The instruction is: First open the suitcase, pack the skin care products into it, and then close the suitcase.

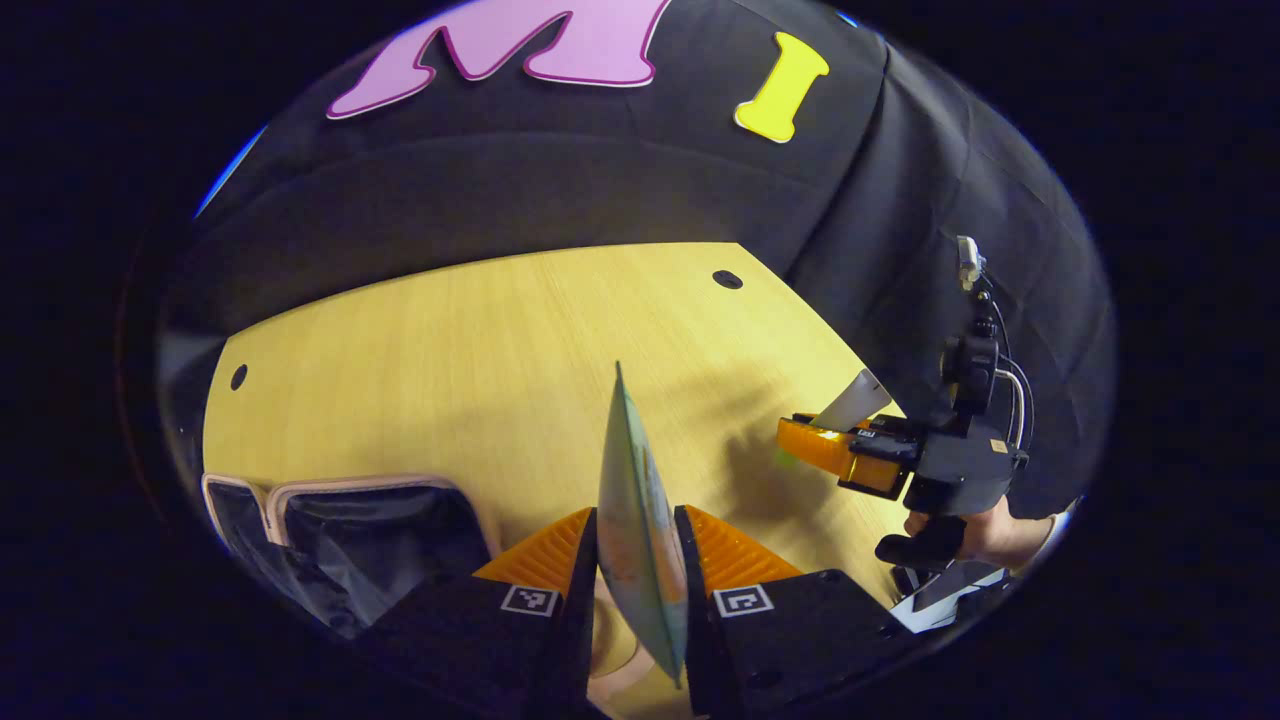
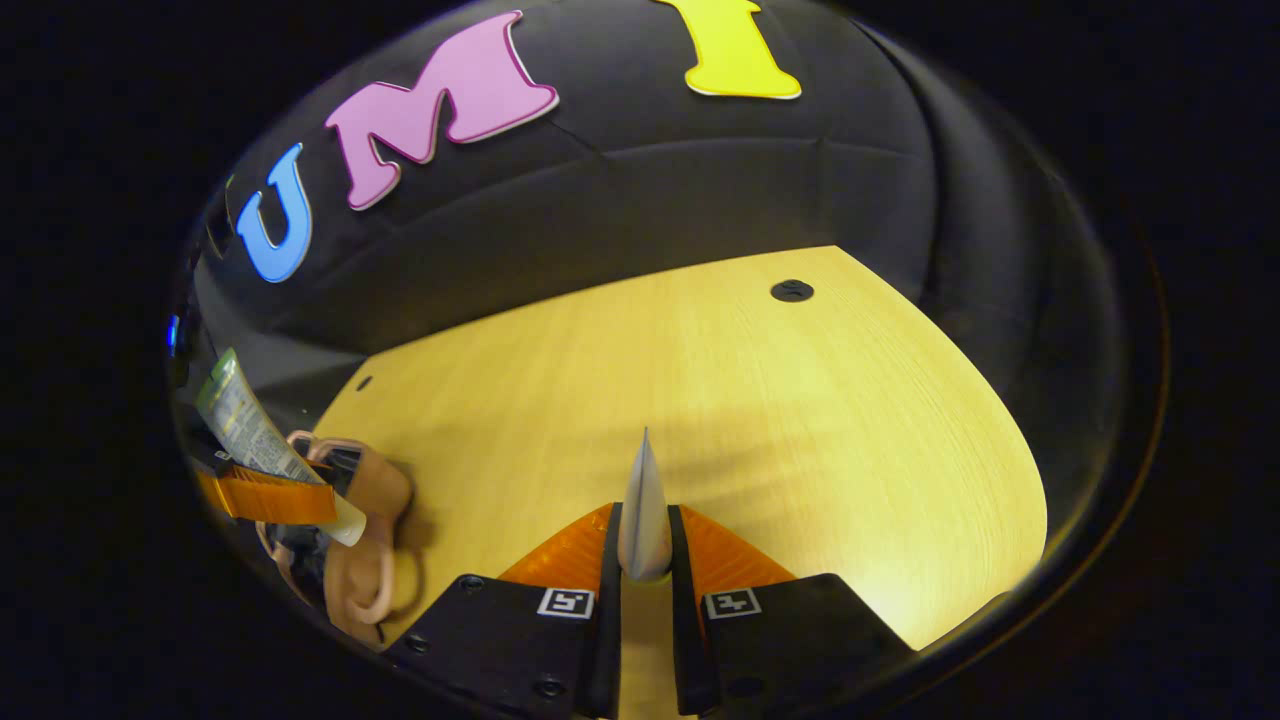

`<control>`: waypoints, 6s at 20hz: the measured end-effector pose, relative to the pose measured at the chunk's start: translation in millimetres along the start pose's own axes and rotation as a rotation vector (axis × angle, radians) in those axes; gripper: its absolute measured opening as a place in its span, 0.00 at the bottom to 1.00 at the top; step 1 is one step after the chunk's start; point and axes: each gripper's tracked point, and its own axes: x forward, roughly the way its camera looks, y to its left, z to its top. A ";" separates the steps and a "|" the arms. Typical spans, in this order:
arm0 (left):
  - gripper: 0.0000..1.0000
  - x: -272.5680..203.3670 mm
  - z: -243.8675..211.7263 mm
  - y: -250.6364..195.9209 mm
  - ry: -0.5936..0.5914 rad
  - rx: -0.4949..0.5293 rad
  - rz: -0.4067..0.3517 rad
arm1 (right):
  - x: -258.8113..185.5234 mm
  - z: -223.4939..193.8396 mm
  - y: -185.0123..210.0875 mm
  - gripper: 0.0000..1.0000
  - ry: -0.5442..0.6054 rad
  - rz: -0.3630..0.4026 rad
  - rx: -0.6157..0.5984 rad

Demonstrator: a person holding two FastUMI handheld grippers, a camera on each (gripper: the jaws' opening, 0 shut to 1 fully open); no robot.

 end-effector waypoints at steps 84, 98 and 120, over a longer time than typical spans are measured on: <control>0.09 -113.9 72.1 19.7 -0.239 -0.046 -0.018 | -180.3 -32.3 113.3 0.97 -0.003 0.204 -0.021; 0.54 -1.9 24.9 10.6 -0.014 -0.005 0.217 | -253.8 -44.2 4.5 0.97 -0.055 0.083 -0.103; 0.96 -315.8 171.0 -31.3 -0.948 -0.152 0.340 | -386.8 207.5 179.6 0.94 -0.805 -0.019 -0.363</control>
